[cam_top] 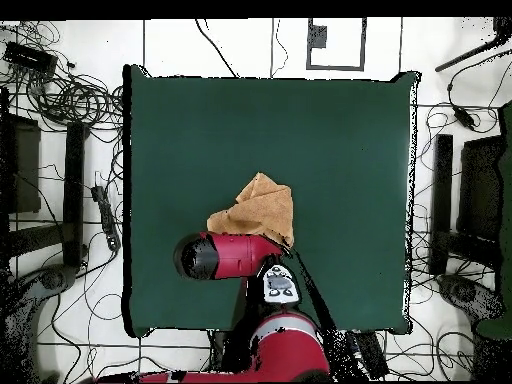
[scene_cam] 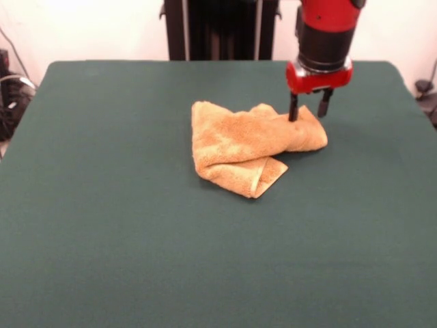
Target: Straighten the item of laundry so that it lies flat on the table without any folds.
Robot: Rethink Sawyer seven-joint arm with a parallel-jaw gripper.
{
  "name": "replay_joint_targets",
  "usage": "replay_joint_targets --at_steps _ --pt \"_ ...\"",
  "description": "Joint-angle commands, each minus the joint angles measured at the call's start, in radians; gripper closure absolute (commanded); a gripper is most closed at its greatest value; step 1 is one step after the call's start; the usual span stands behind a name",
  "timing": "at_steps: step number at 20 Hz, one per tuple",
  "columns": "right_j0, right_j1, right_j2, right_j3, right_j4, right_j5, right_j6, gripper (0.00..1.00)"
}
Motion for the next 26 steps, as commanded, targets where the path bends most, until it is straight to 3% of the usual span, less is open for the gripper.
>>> replay_joint_targets --at_steps 1,26 --pt "0.040 0.027 0.091 -0.048 -0.006 -0.037 0.127 0.00" --pt "0.059 0.097 0.053 -0.116 0.008 -0.069 0.158 0.00"
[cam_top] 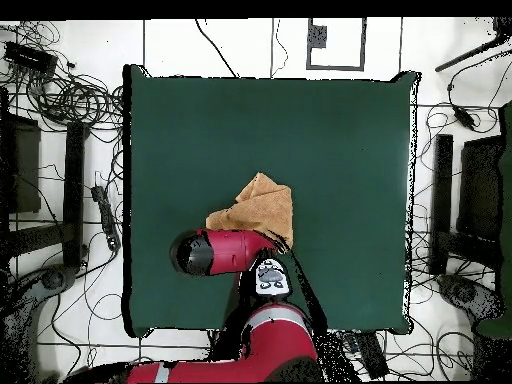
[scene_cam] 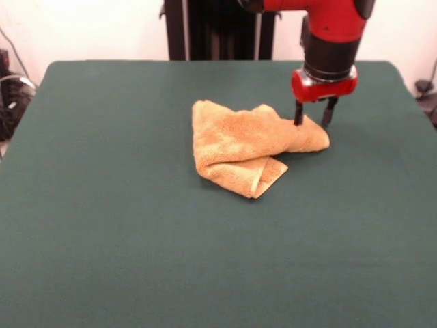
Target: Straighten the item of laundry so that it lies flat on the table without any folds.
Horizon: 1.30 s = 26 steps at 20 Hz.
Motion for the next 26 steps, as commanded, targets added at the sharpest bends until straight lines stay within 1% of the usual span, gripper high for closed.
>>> replay_joint_targets --at_steps 1,8,14,17,18,26 --pt "0.031 0.062 0.059 -0.073 0.011 -0.073 0.160 0.00" --pt "0.023 0.091 0.061 -0.087 0.020 -0.096 0.171 0.00" --pt "0.029 0.088 0.057 -0.085 0.025 -0.094 0.179 0.00" --pt "0.018 0.089 0.066 -0.084 0.031 -0.085 0.177 0.00" --pt "0.018 0.089 0.068 -0.084 0.029 -0.087 0.175 1.00" --pt "0.024 0.090 0.063 -0.095 0.030 -0.068 0.169 1.00"
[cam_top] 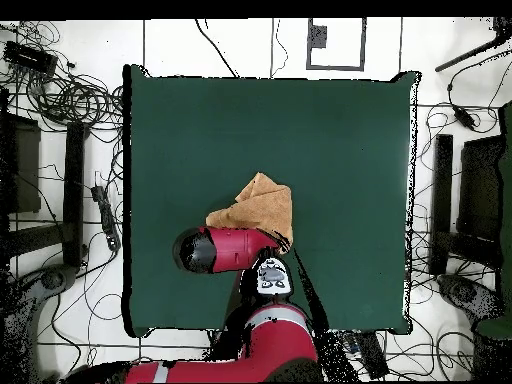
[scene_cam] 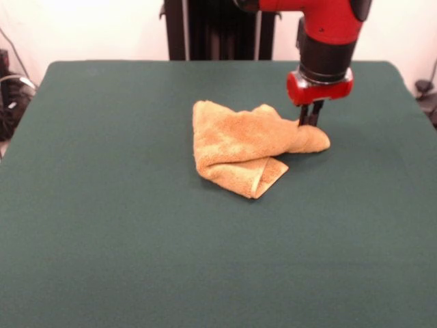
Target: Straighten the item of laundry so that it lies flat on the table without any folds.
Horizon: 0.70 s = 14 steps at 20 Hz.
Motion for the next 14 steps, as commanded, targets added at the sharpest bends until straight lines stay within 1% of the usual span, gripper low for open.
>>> replay_joint_targets --at_steps 1,6,10,14 --pt "0.021 0.084 0.081 -0.078 0.029 -0.070 0.168 1.00" --pt "0.021 0.084 0.081 -0.079 0.028 -0.073 0.167 1.00" --pt "0.036 0.081 0.064 -0.097 0.050 -0.028 0.183 1.00" --pt "0.036 0.072 0.061 -0.086 0.061 -0.015 0.195 1.00"
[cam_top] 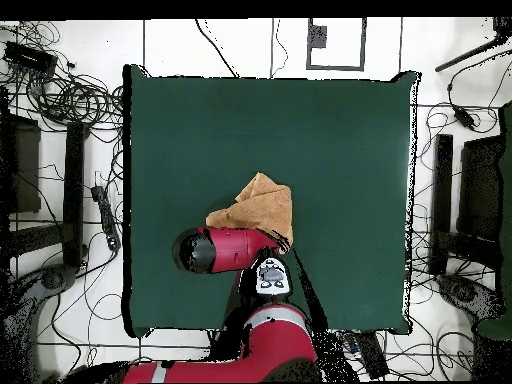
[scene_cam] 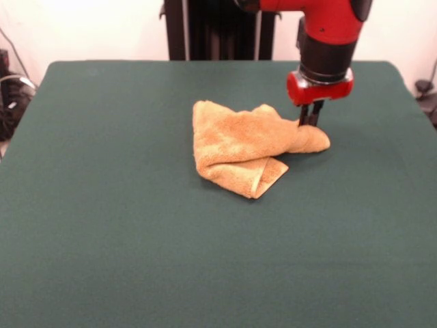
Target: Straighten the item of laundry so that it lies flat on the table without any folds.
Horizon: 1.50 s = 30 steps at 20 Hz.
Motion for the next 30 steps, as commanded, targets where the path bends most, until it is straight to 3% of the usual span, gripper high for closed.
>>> replay_joint_targets --at_steps 1,20,30 --pt "0.034 0.071 0.063 -0.082 0.063 -0.016 0.198 1.00" --pt "0.108 0.028 0.044 -0.066 0.157 0.072 0.249 1.00" --pt "0.106 0.023 0.047 -0.039 0.199 0.074 0.231 1.00"
